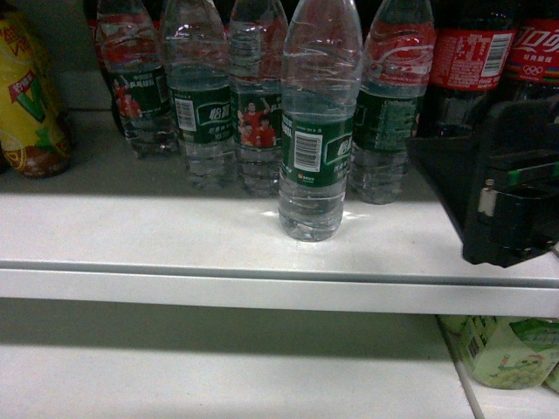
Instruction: Move water from second to third shelf
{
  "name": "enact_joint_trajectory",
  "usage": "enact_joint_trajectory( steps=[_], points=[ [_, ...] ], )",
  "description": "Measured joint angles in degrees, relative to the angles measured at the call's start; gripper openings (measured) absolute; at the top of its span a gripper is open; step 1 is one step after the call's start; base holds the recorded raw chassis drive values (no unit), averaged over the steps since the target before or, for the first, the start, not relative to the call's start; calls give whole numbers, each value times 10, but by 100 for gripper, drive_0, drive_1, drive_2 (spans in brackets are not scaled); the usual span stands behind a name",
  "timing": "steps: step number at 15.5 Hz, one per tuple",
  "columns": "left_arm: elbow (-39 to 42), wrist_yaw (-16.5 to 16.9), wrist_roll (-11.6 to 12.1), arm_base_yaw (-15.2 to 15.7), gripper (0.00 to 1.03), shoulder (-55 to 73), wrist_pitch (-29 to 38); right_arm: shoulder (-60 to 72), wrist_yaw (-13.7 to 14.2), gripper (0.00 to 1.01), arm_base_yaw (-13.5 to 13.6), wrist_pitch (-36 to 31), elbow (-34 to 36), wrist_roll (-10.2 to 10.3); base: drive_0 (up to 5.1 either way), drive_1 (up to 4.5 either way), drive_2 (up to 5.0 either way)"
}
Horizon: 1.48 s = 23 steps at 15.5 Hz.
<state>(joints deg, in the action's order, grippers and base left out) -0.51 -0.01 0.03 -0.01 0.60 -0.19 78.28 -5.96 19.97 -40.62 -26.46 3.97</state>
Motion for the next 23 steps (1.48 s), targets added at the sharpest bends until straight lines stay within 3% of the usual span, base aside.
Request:
enact_joint_trajectory(
  steps=[2,6,17,23],
  points=[
    [0,0,0,0,98,0,0,36,1,98,30,14,-33,0,0,0,0],
    [0,0,0,0,98,0,0,79,15,98,56,35,-94,0,0,0,0],
    [0,0,0,0,98,0,0,131,0,98,71,94,-181,17,0,0,0],
    [0,0,0,0,98,0,0,202,33,98,78,84,-230,25,0,0,0]
  ],
)
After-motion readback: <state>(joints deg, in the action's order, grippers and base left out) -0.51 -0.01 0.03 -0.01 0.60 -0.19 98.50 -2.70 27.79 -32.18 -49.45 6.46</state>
